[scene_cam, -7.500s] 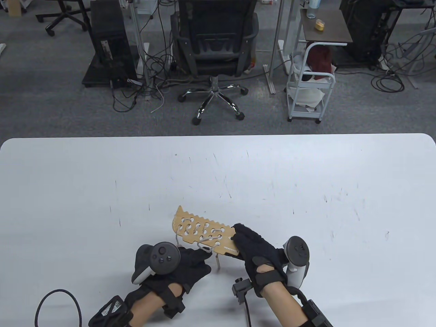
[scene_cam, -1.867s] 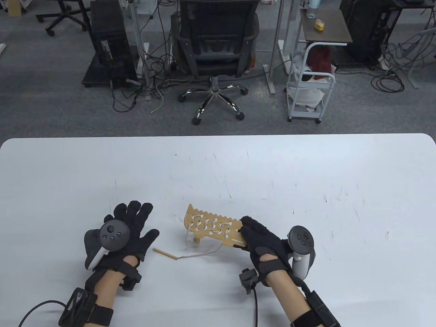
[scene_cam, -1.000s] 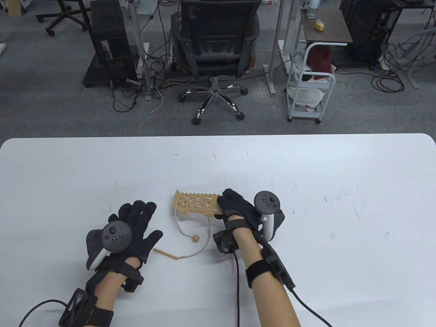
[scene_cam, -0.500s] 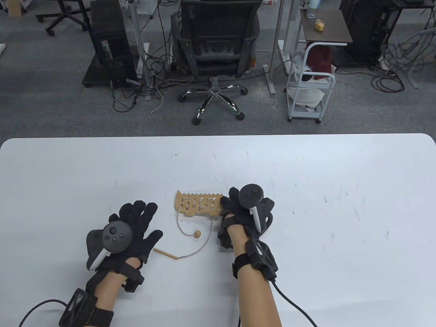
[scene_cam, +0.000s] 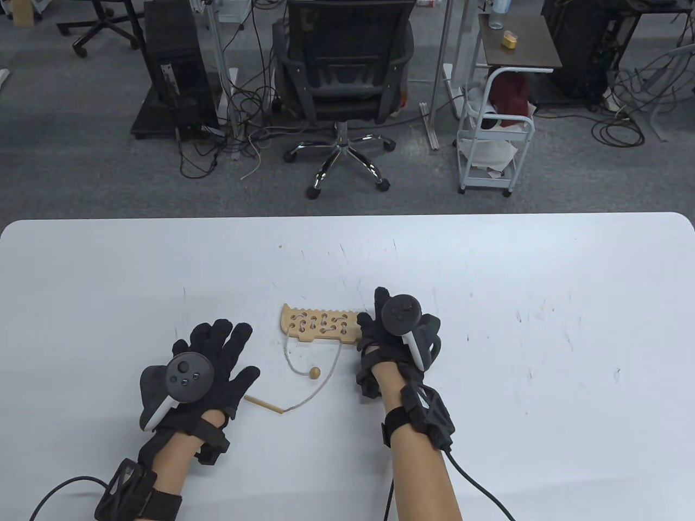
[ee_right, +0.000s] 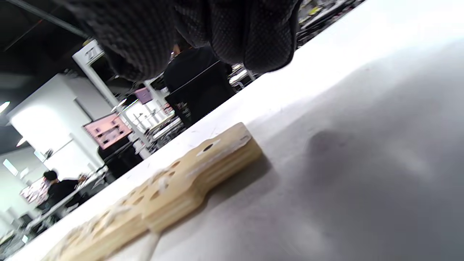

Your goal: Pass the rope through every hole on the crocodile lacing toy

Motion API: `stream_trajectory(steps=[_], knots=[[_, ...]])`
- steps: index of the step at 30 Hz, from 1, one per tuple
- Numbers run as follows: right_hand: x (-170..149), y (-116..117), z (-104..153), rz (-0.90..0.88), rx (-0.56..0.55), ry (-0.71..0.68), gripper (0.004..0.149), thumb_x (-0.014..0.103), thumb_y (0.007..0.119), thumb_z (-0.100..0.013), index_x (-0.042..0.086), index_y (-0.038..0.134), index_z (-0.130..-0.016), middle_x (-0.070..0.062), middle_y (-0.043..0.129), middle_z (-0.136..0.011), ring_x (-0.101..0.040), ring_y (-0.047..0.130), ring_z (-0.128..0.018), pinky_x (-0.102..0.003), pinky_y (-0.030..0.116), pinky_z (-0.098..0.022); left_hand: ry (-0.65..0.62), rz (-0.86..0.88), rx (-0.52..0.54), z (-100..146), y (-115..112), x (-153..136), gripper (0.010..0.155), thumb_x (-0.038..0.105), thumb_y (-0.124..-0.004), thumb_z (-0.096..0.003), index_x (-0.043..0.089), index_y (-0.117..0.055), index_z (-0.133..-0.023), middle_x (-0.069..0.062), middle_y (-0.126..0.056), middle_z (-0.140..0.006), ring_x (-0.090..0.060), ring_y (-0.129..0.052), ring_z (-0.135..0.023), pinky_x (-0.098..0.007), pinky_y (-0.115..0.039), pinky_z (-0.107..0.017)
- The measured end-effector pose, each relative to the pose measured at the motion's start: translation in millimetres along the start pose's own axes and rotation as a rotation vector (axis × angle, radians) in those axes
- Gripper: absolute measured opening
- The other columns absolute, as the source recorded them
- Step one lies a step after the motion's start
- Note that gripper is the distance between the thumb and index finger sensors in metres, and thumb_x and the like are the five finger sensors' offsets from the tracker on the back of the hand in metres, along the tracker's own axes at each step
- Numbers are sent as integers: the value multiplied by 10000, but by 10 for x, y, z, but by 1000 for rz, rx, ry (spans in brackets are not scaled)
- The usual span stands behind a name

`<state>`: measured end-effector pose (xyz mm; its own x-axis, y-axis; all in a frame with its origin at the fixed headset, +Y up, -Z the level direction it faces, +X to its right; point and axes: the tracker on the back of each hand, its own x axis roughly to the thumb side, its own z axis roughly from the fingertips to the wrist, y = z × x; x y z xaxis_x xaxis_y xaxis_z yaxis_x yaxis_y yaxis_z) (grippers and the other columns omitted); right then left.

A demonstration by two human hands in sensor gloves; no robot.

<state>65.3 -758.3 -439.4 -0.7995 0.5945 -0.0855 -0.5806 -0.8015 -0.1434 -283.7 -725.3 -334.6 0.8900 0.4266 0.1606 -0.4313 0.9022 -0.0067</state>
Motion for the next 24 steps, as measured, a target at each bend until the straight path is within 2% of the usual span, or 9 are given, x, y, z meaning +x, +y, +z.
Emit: stream_trajectory(steps=[5, 10, 12, 19, 24], knots=[[94, -125, 165, 199, 22, -150, 708, 392, 847, -438, 215, 514, -1037, -103, 422, -1116, -368, 454, -1015, -672, 200, -658, 7, 0, 0, 2, 0, 2, 765, 636, -726, -432, 579, -324, -1080, 61, -295, -1226, -347, -222, -1174, -648, -127, -778], [161, -294, 370, 275, 12, -240, 736, 401, 851, -440, 231, 474, -1048, -97, 357, -1128, -364, 369, -1034, -667, 128, -640, 27, -23, 18, 5, 11, 2, 762, 631, -728, -433, 570, -335, -1083, 60, -316, -1227, -342, -226, -1175, -635, -53, -755], [177, -373, 458, 296, 11, -270, 758, 443, 846, -440, 237, 454, -1055, -97, 347, -1131, -364, 363, -1037, -665, 107, -628, 30, -30, 22, 4, 18, -1, 758, 632, -725, -435, 571, -336, -1083, 66, -319, -1226, -335, -225, -1176, -630, -42, -752], [148, -671, 743, 229, -37, -296, 833, 621, 777, -450, 242, 378, -1075, -94, 250, -1144, -370, 192, -1038, -635, 21, -573, 51, -39, 17, -7, -1, -28, 777, 641, -728, -429, 566, -315, -1084, 73, -303, -1229, -318, -157, -1176, -627, -15, -741], [135, -778, 954, 239, -26, -322, 865, 688, 739, -455, 263, 326, -1084, -84, 205, -1154, -373, 129, -1038, -634, 2, -569, 57, -43, 24, 1, 21, -28, 788, 649, -727, -425, 563, -303, -1084, 80, -284, -1229, -299, -125, -1175, -622, -6, -735]])
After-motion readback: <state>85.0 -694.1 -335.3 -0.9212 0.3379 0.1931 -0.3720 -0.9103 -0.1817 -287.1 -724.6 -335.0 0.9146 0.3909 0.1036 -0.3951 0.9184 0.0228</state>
